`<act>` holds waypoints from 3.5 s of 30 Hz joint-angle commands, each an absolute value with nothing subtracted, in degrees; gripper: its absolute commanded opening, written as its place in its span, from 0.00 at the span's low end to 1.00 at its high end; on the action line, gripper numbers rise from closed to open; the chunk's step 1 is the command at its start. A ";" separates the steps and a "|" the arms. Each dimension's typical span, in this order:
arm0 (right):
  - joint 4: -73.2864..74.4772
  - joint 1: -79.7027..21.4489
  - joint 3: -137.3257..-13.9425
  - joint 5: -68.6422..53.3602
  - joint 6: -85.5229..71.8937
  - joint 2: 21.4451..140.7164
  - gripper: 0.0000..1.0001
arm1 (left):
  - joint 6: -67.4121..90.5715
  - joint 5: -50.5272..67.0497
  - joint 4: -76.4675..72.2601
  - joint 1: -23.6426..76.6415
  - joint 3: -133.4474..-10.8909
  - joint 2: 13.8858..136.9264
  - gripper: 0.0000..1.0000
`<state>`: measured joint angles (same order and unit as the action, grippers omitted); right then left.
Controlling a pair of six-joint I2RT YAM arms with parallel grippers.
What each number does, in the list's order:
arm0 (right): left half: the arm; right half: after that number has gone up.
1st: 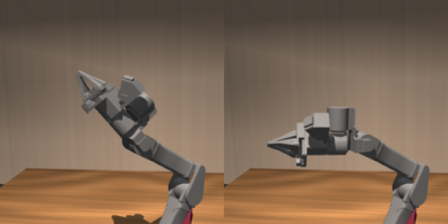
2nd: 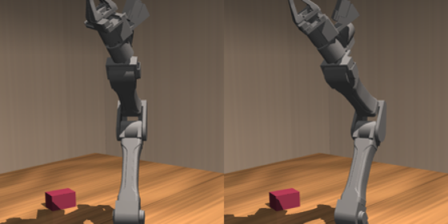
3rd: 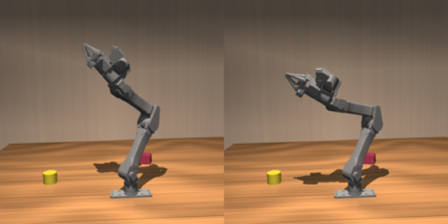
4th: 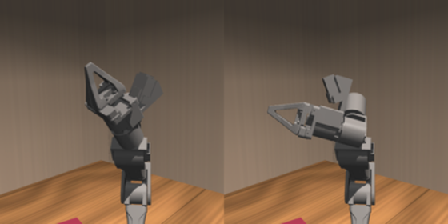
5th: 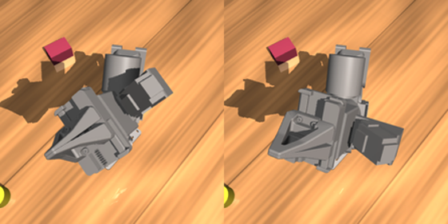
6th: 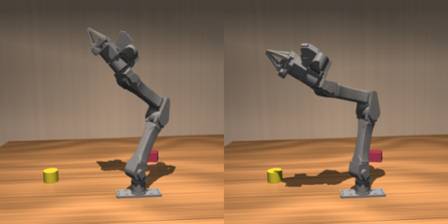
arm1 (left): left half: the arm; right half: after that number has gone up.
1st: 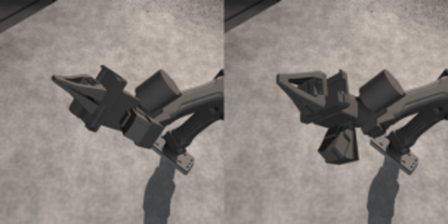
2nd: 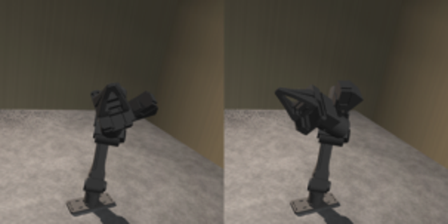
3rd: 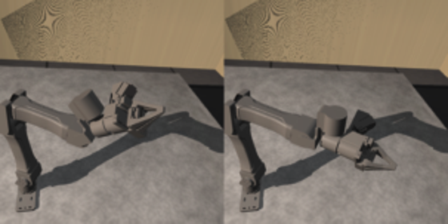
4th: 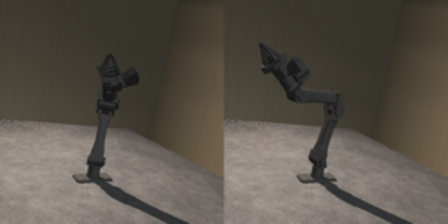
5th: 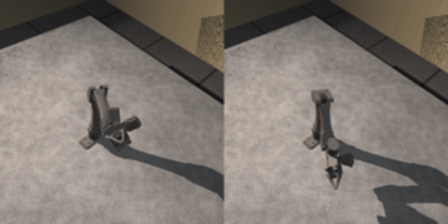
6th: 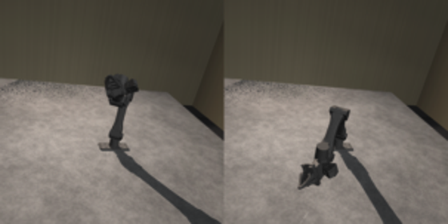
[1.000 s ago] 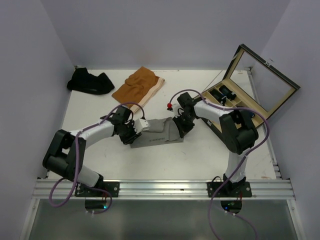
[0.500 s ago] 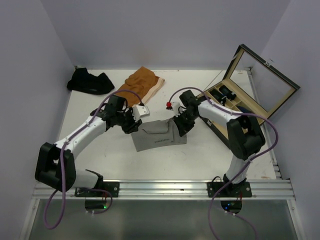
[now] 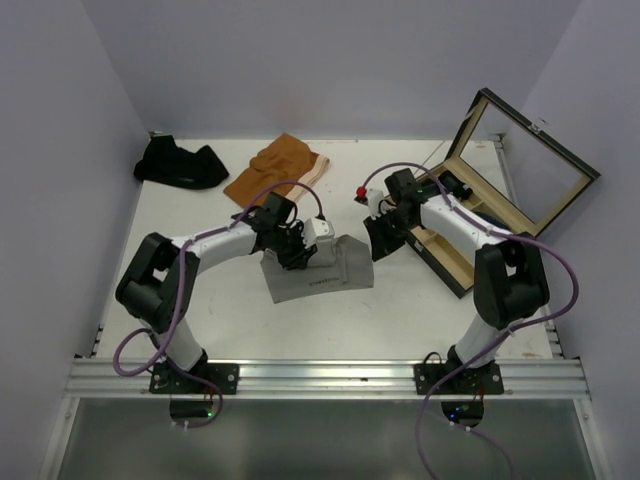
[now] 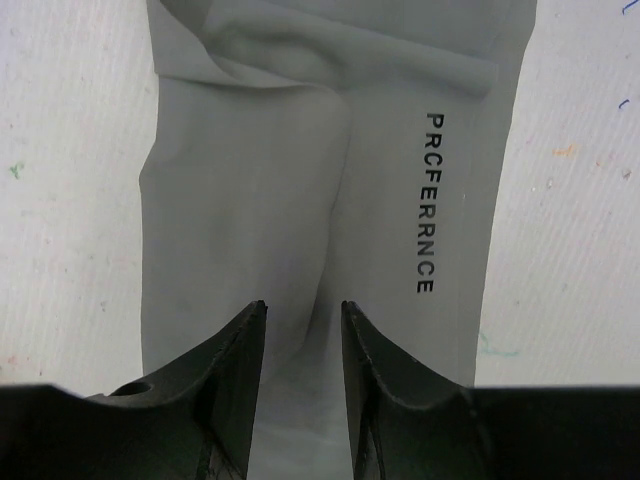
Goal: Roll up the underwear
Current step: Flatten the underwear, then fold the underwear
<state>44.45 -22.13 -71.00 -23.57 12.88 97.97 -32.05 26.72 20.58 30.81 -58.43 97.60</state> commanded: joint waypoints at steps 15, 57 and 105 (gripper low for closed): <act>46.67 -21.01 -73.48 -24.34 13.01 98.00 0.12 | -31.38 24.87 14.85 34.10 -64.42 105.38 0.20; 41.40 -26.46 -63.46 -14.60 7.91 99.49 0.13 | -36.22 27.60 25.68 25.66 -47.92 85.60 0.41; 46.23 -32.70 -66.71 -14.33 15.90 105.82 0.10 | -30.94 14.94 23.90 26.37 -41.23 86.58 0.42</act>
